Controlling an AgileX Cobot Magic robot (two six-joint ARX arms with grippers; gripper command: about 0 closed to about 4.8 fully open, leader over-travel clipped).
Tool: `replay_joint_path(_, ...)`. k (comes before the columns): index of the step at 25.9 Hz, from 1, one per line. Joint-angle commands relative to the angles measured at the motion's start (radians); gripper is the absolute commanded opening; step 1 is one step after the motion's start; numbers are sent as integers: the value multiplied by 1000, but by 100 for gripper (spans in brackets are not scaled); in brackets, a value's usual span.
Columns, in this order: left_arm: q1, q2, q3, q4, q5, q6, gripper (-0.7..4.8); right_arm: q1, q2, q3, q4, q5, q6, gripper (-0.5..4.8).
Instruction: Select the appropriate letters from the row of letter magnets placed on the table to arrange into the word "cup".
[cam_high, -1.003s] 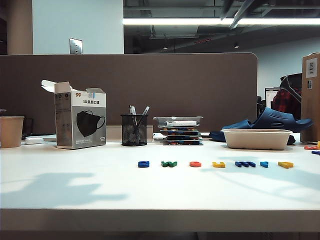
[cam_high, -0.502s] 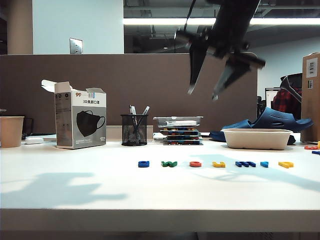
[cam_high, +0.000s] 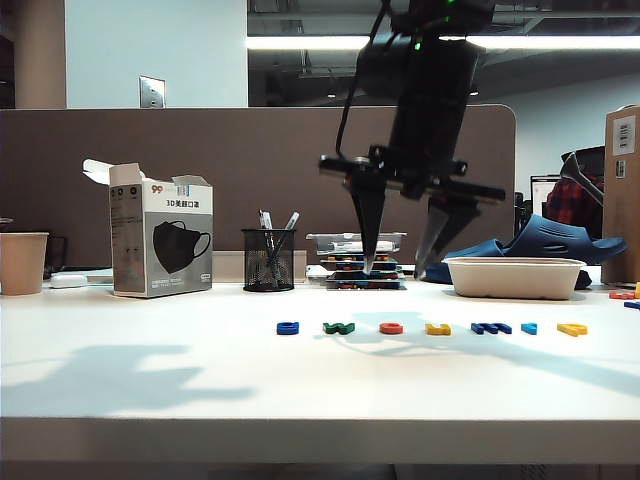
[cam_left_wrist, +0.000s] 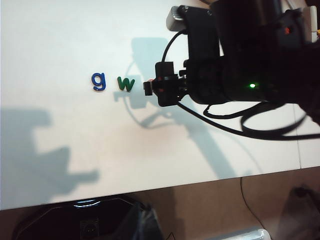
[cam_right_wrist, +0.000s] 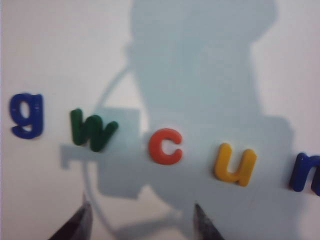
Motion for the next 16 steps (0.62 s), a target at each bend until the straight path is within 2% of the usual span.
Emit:
replay_joint_path(1,-1,-3,3,9,0,-2,-5,3,30,5,1,9,10,256)
replay_joint_path(16,-1,-3,3,9,0,-2,-5,4,89,14,56,17,17,253)
